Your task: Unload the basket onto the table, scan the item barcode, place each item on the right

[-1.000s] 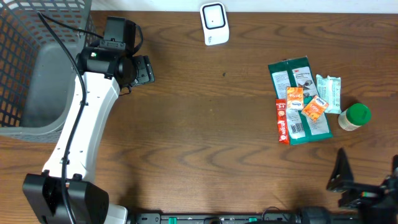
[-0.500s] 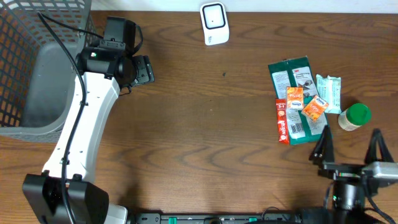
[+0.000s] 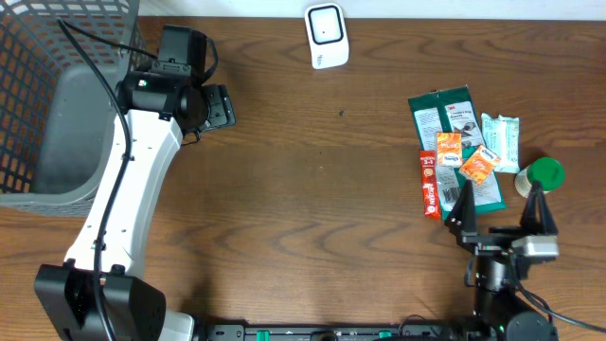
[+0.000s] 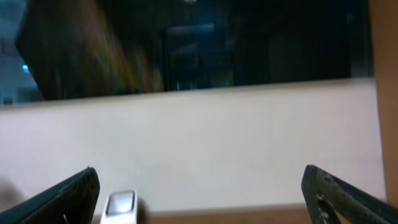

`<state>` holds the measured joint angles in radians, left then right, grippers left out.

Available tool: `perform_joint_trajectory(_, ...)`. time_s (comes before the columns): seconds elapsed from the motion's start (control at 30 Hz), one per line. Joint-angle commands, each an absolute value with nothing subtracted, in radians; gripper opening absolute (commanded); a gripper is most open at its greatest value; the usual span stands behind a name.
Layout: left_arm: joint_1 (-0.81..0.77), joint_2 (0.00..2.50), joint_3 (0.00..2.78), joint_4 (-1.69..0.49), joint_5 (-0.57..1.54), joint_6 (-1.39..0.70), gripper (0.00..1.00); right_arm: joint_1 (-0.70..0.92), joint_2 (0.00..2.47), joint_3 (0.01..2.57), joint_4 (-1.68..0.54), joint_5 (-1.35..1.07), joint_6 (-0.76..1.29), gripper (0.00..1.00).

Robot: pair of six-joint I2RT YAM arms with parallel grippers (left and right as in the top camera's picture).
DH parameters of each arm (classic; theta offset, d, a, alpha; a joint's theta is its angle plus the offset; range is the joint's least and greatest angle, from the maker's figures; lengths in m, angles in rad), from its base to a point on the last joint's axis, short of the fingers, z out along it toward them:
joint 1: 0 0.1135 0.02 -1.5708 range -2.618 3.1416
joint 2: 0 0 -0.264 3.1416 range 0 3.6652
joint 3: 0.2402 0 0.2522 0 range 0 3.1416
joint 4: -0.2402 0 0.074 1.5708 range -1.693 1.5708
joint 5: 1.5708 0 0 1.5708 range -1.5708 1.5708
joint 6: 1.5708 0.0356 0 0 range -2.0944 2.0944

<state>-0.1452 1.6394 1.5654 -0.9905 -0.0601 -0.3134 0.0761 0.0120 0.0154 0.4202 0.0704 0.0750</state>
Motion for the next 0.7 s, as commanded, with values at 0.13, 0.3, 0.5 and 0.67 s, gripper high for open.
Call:
perform_joint_trajectory(0.13,-0.142,1.614,1.565,-0.994,-0.080,-0.308,0.80,0.051,0.005,0.005,0.223,0.051,0.081,0.99)
perform_joint_trajectory(0.3,-0.142,1.614,1.565,-0.994,-0.080,-0.308,0.81,0.031,0.005,0.005,0.012,0.050,0.067,0.99)
perform_joint_trajectory(0.5,-0.142,1.614,1.565,-0.994,-0.080,-0.308,0.81,0.032,0.005,0.005,-0.072,0.020,-0.044,0.99)
perform_joint_trajectory(0.67,-0.142,1.614,1.565,-0.994,-0.080,-0.308,0.80,0.032,0.005,0.005,-0.074,0.009,-0.095,0.99)
